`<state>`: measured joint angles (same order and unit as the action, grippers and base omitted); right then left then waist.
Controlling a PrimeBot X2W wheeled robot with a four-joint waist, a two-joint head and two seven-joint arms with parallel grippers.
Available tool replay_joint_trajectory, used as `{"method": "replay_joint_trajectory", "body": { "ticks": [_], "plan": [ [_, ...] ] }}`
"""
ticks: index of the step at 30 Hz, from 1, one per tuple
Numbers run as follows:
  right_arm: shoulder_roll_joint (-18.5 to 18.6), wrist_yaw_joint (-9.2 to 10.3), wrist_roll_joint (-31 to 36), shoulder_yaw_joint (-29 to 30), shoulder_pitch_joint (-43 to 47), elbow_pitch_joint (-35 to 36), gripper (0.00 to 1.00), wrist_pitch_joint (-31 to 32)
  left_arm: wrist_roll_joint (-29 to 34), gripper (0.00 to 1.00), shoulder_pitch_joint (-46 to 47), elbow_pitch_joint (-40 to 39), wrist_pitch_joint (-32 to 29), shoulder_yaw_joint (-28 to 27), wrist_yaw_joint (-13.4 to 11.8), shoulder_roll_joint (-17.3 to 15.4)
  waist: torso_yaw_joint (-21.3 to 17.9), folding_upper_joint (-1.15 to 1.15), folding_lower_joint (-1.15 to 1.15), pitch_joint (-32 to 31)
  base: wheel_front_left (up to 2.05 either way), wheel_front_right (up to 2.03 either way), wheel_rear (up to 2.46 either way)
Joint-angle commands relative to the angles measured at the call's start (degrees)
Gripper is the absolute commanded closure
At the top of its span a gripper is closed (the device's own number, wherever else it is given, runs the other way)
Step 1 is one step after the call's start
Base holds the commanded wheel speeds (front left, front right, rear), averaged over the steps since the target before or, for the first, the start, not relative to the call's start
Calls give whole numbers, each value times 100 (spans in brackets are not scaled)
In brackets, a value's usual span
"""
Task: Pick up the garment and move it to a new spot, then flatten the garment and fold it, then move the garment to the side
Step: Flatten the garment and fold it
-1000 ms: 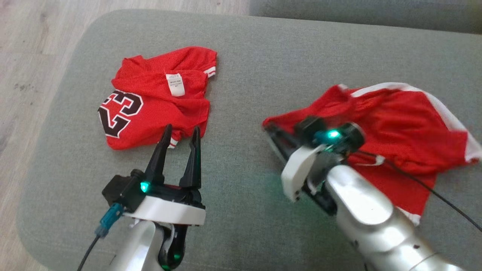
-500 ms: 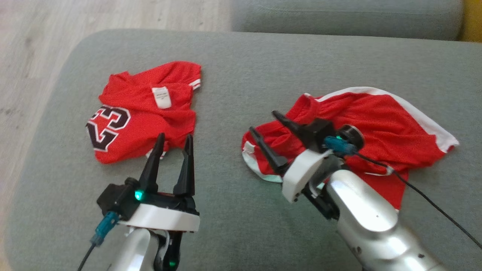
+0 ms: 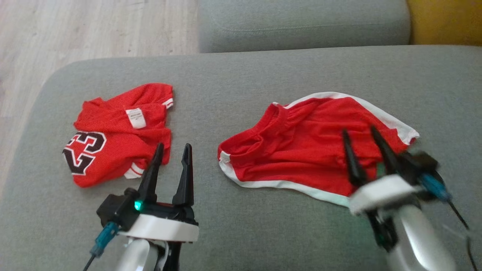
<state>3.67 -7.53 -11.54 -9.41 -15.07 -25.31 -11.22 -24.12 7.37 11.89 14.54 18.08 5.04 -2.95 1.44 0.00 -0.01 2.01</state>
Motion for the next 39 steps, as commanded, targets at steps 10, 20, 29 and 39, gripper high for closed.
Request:
{"method": "replay_joint_trajectory", "body": {
  "ticks": [10,20,29,39],
  "plan": [
    [-80,4,303,718,1126,249,0,286,103,0,93,-287,46,-250,4,-25,-281,0,1,237,0,0,0],
    [-80,4,292,415,1235,101,0,983,80,0,260,-215,46,-204,59,-14,-241,0,1,440,0,0,0],
    [-80,4,312,319,1268,186,40,1315,74,0,348,-185,46,-257,76,-6,-161,0,1,507,0,0,0],
    [-80,4,696,1251,1089,449,100,1128,300,0,400,-93,46,-239,96,-92,-291,0,1,521,0,0,0]
  ]
}}
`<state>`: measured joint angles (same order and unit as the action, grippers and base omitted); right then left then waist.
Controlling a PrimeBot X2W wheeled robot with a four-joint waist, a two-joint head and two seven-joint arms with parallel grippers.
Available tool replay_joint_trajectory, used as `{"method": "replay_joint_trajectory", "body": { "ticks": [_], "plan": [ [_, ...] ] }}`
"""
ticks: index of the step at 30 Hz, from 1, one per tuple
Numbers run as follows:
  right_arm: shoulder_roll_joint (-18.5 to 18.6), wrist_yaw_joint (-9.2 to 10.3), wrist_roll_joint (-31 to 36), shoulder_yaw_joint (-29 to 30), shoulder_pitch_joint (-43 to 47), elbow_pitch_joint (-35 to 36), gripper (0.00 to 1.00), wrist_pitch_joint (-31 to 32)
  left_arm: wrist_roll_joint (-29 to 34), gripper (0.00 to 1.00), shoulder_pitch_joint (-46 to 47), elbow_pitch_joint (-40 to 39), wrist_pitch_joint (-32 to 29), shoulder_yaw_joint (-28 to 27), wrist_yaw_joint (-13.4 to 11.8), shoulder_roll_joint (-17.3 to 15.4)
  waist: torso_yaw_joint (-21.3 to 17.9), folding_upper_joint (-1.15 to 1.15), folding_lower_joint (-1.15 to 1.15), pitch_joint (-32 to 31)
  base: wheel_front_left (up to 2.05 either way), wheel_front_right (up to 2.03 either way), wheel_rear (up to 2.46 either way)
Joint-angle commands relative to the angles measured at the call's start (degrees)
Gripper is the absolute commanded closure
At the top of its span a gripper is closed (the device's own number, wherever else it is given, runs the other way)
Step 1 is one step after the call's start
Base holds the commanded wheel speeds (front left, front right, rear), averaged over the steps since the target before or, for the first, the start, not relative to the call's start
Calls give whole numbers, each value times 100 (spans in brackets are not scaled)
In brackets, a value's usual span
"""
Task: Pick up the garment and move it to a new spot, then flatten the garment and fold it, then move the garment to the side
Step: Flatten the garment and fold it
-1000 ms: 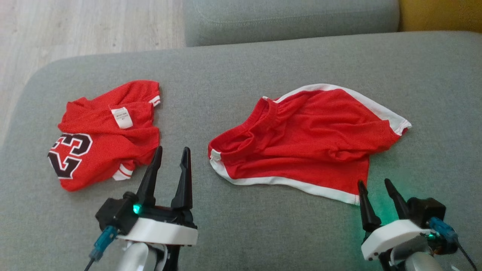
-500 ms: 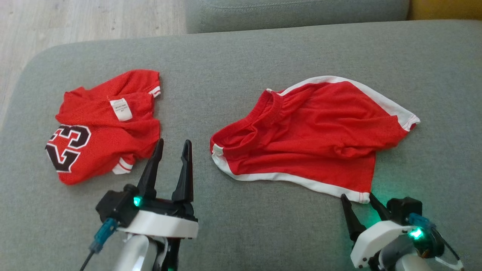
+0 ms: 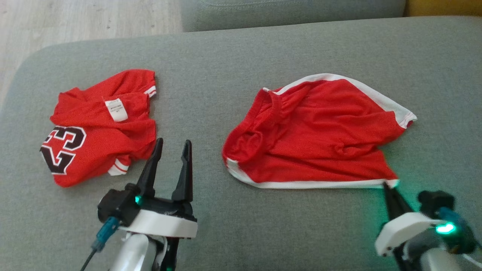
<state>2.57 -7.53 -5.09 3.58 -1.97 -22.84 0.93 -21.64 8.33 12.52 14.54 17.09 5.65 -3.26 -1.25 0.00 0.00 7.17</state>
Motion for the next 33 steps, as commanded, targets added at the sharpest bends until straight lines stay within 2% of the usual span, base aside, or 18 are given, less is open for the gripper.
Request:
{"method": "replay_joint_trajectory", "body": {
  "ticks": [1,4,7,13,16,23,33],
  "plan": [
    [31,4,101,101,-238,224,100,-96,96,0,324,-131,46,-95,43,-94,-39,0,0,11,0,0,0],
    [31,4,216,422,-293,274,100,-87,316,0,411,-45,18,154,80,-249,-87,0,0,38,0,0,0],
    [31,4,258,532,-362,298,100,-48,619,0,547,83,-99,649,139,-506,-127,0,0,87,0,0,0],
    [31,4,240,594,-482,275,100,-29,931,0,1116,307,-414,2337,180,-1120,-204,0,0,232,0,0,0],
    [31,4,204,548,-534,251,100,-54,966,0,1545,441,-500,3006,181,-1312,-257,0,0,326,0,0,0],
    [31,4,133,408,-653,184,100,-120,1122,0,2374,978,-766,3722,182,-1437,-410,0,0,500,0,0,0],
    [31,4,-19,194,-789,107,100,-258,1116,0,3070,1685,-962,4378,183,-1416,-623,0,0,705,0,0,0]
  ]
}}
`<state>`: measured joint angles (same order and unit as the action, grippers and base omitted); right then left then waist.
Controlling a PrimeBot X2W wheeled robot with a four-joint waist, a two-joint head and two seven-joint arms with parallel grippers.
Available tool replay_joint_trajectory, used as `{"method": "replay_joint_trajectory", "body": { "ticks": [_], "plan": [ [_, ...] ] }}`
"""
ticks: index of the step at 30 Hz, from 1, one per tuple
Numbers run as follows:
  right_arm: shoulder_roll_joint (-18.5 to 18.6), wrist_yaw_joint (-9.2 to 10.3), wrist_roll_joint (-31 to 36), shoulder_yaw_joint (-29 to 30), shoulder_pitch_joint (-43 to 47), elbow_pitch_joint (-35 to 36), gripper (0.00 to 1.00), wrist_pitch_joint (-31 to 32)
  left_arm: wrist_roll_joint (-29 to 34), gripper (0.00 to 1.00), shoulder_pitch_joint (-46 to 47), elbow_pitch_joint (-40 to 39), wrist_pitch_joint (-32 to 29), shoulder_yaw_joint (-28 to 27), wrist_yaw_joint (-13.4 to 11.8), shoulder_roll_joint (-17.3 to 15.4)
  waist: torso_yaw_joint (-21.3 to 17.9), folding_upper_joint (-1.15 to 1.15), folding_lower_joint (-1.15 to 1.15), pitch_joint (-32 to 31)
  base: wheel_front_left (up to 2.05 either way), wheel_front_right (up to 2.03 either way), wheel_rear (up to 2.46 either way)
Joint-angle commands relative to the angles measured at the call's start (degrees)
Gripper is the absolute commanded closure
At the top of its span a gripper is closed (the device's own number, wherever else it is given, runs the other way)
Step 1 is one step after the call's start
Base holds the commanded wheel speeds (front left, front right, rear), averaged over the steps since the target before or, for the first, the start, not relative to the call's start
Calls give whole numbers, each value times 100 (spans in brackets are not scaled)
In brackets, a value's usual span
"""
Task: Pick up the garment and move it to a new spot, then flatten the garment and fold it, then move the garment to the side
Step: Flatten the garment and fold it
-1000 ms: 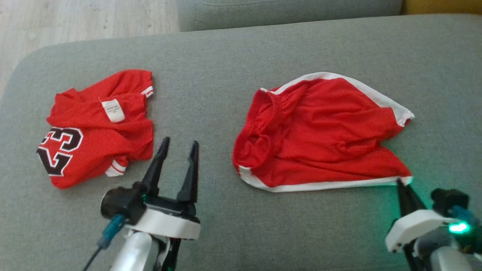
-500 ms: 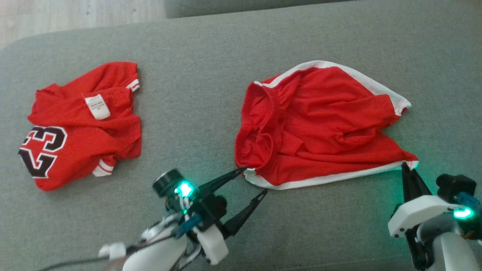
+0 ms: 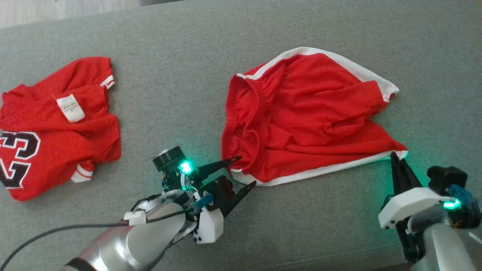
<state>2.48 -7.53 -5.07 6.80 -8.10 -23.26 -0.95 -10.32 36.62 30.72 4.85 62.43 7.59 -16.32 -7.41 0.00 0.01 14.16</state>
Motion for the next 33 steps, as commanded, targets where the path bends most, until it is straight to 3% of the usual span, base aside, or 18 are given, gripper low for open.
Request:
{"method": "replay_joint_trajectory", "body": {
  "ticks": [1,2,3,4,10,19,29,33],
  "plan": [
    [40,4,-39,-145,-185,136,100,-83,-59,0,269,-80,-1,-105,-10,-107,-21,0,-1,11,0,0,0],
    [40,4,-57,-158,-191,121,100,-96,-95,27,297,-32,-3,-65,-10,-106,-33,0,-1,12,0,0,0],
    [40,4,-72,-169,-195,107,100,-112,-142,70,317,6,6,-37,-10,-101,-42,0,-1,12,0,0,0],
    [40,4,-83,-174,-197,94,100,-127,-191,100,333,35,21,-10,-10,-93,-46,0,-1,8,0,0,0],
    [40,4,-62,-128,-235,22,100,-188,-520,100,342,4,232,144,-10,-126,-24,0,-1,-97,0,0,0],
    [40,4,96,-44,-244,297,100,-98,-1273,100,23,-536,608,-350,-53,-284,115,0,-1,-442,0,0,0],
    [47,4,93,-144,-514,1184,100,212,-1843,100,-45,-1287,561,-875,-225,-577,158,0,-1,-784,0,0,0],
    [374,4,-163,-379,-1042,1739,100,539,-2059,100,386,-1629,300,-1174,-211,-768,97,0,-1,-972,0,0,0]
  ]
}}
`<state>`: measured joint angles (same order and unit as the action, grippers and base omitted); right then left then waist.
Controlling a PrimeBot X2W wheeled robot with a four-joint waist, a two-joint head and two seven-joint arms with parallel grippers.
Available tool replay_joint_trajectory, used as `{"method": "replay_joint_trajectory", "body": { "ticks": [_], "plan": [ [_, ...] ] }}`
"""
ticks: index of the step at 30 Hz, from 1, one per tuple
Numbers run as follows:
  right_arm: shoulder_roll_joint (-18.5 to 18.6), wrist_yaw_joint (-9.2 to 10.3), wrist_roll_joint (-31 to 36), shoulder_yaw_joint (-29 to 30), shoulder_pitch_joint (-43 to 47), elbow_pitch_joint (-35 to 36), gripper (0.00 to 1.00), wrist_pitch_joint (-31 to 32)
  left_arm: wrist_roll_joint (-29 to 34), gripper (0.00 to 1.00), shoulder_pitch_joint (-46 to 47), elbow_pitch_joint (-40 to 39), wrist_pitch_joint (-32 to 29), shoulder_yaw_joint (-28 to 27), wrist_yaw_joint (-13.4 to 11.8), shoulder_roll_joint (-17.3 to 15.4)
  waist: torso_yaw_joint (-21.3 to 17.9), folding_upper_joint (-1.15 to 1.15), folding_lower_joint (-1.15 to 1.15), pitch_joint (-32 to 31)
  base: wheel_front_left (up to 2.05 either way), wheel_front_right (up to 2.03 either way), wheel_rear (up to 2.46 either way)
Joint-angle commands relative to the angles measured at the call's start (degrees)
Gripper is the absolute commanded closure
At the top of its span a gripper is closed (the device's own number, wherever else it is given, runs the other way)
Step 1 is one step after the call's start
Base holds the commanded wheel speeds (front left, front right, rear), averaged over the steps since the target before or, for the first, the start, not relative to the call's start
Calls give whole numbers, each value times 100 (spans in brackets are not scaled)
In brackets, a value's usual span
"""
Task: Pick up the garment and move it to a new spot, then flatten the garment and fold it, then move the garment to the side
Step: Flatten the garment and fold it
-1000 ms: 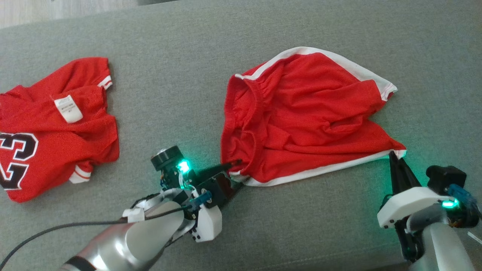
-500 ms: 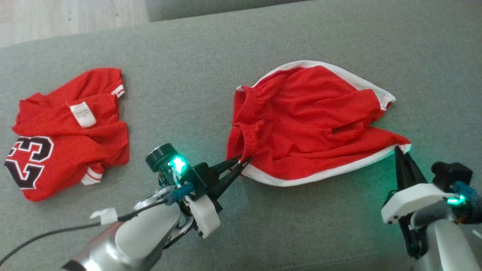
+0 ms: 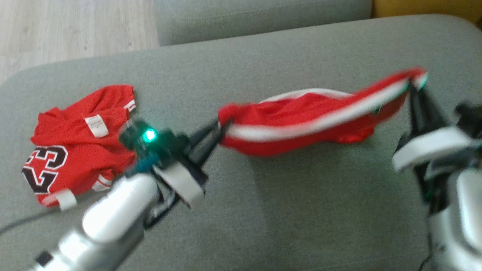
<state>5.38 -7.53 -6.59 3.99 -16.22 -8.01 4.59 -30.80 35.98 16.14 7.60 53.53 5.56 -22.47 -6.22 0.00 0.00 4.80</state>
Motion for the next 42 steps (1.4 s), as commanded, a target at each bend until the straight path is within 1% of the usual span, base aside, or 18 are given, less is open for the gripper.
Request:
{"method": "replay_joint_trajectory", "body": {
  "ticks": [1,4,9,11,13,14,16,20,25,30,34,36,39,40,42],
  "plan": [
    [169,4,-96,-159,-366,277,100,53,-82,100,556,-221,-39,-341,8,-169,-36,0,0,-78,0,0,0],
    [414,4,-347,-375,-847,396,100,239,-251,100,949,-333,-215,-509,63,-270,-112,0,0,-193,0,0,0],
    [603,4,-728,-626,-1626,373,100,403,-560,100,1521,-414,-444,-846,107,-462,-219,0,0,-375,0,0,0],
    [655,4,-827,-755,-1795,327,100,477,-725,100,1646,-437,-554,-957,116,-509,-237,0,0,-427,0,0,0],
    [771,4,-878,-1110,-1790,214,100,720,-893,100,1665,-475,-716,-1001,123,-560,-255,0,0,-467,0,0,0],
    [791,4,-916,-1184,-1776,182,100,782,-977,100,1647,-506,-801,-1009,126,-587,-256,0,0,-478,0,0,0],
    [757,4,-1016,-1130,-1739,133,100,822,-1125,100,1579,-558,-898,-1051,125,-652,-255,0,0,-488,0,0,0],
    [650,4,-1079,-782,-1641,22,100,826,-1298,100,1364,-637,-1049,-1061,88,-788,-225,0,0,-489,0,0,0],
    [650,4,-1180,-797,-1479,-36,100,1080,-1551,100,1199,-762,-1222,-1113,13,-844,-168,0,0,-415,0,0,0],
    [724,4,-1268,-903,-1630,5,100,1303,-1898,100,1342,-797,-1468,-1279,-26,-820,-147,0,0,-60,0,0,0],
    [746,4,-1311,-1013,-2151,-161,100,1359,-1940,100,1803,-653,-1675,-1383,-20,-821,-213,0,0,473,0,0,0],
    [746,4,-1326,-1142,-2580,-381,100,1325,-1902,100,2145,-467,-1752,-1427,0,-801,-278,0,0,771,0,0,0],
    [676,4,-1361,-1262,-3440,-948,100,1124,-1736,100,2803,-25,-1793,-1473,36,-751,-388,0,0,1176,0,0,0],
    [676,4,-1361,-1262,-3440,-948,100,1124,-1736,100,2803,-25,-1793,-1473,36,-751,-388,0,0,1176,0,0,0],
    [605,4,-1306,-1302,-4084,-1414,100,818,-1592,100,3318,347,-1658,-1549,54,-665,-434,0,0,1376,0,0,0]
  ]
}}
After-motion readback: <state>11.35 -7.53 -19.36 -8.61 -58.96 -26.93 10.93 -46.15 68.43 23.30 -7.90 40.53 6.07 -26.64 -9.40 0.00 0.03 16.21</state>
